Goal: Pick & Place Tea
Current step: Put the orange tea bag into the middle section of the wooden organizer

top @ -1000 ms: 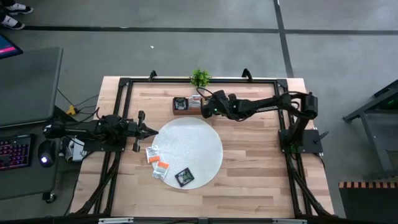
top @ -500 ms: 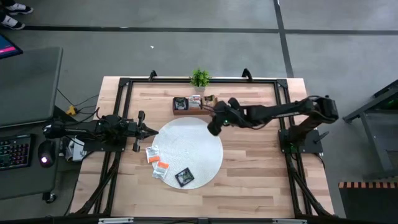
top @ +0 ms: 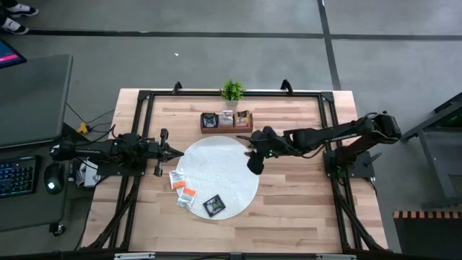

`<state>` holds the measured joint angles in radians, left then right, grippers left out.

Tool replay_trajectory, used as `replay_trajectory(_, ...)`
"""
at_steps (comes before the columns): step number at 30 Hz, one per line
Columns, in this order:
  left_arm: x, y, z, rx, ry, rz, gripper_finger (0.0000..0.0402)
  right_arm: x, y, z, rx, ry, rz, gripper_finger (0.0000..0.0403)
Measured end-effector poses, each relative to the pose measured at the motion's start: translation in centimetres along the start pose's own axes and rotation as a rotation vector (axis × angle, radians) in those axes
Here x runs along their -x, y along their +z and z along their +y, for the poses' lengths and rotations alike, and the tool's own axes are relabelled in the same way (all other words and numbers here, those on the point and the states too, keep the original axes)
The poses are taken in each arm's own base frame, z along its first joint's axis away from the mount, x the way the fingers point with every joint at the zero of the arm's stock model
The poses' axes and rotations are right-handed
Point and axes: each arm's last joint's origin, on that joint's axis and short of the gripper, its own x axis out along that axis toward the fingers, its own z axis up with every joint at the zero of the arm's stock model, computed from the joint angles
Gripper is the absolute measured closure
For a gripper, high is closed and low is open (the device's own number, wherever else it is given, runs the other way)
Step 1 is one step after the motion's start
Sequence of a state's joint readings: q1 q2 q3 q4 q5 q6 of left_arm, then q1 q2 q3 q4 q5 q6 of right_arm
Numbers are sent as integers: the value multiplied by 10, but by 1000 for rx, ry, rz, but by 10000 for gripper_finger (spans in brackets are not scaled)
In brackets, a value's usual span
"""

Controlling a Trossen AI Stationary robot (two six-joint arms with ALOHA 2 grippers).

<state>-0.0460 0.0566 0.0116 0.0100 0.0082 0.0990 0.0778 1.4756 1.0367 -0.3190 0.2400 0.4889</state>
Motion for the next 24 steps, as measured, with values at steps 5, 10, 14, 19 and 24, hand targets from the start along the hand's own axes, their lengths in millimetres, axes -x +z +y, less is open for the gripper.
replay_trajectory(5,0,0,0,0,0,0,401,-8,-10,12,79,166,99,258)
replay_trajectory(10,0,0,0,0,0,0,401,-7,-19,21,157,211,142,258)
replay_trajectory(14,0,0,0,0,0,0,401,-2,-20,26,174,229,138,258)
replay_trajectory(19,0,0,0,0,0,0,401,2,-25,30,198,267,110,258)
replay_trajectory(24,0,0,0,0,0,0,401,-4,-48,33,164,389,101,258)
